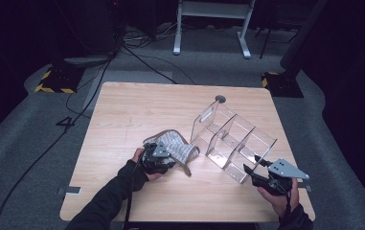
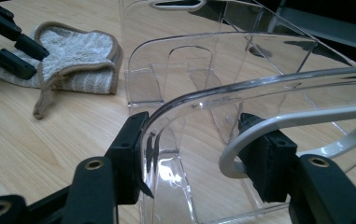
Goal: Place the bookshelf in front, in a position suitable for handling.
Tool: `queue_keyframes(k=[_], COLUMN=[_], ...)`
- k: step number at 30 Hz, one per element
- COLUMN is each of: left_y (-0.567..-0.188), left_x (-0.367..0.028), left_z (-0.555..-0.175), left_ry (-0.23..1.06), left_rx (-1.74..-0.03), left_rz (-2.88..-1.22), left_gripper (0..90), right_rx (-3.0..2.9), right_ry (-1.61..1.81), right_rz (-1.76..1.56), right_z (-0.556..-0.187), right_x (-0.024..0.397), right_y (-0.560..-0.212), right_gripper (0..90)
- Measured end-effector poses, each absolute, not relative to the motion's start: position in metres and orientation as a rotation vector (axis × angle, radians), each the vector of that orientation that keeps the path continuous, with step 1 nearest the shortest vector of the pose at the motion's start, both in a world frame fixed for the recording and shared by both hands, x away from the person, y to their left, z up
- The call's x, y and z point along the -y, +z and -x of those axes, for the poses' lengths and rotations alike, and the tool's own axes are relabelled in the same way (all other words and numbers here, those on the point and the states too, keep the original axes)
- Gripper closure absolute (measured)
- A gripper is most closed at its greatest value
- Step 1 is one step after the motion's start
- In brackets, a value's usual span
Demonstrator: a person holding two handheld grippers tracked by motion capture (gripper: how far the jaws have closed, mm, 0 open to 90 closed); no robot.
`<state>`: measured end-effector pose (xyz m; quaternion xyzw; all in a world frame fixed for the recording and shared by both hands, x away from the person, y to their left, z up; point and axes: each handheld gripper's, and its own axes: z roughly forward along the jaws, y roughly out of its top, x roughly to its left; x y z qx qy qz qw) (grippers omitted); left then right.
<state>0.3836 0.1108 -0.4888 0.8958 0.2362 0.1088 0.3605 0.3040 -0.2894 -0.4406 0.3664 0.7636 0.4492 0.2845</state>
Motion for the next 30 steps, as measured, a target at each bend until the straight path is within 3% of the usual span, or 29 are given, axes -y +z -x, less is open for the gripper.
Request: queue_keyframes(k=[20, 30], left_y=[-0.488, -0.487], left_x=[-0.109, -0.107], left_z=[-0.337, -0.312], left_ry=[0.174, 0.157], left_rx=[-0.568, -0.546], left_rz=[-2.337, -2.343], left_gripper=[63.1, 63.1], right_rx=[-2.193, -2.278], right_ry=[1.268, 1.330], right_rz=[-0.863, -0.773], right_z=[-0.347, -0.347], right_x=[0.278, 0.269], right_y=[-0.437, -0.438], right_gripper=[46.3, 46.0])
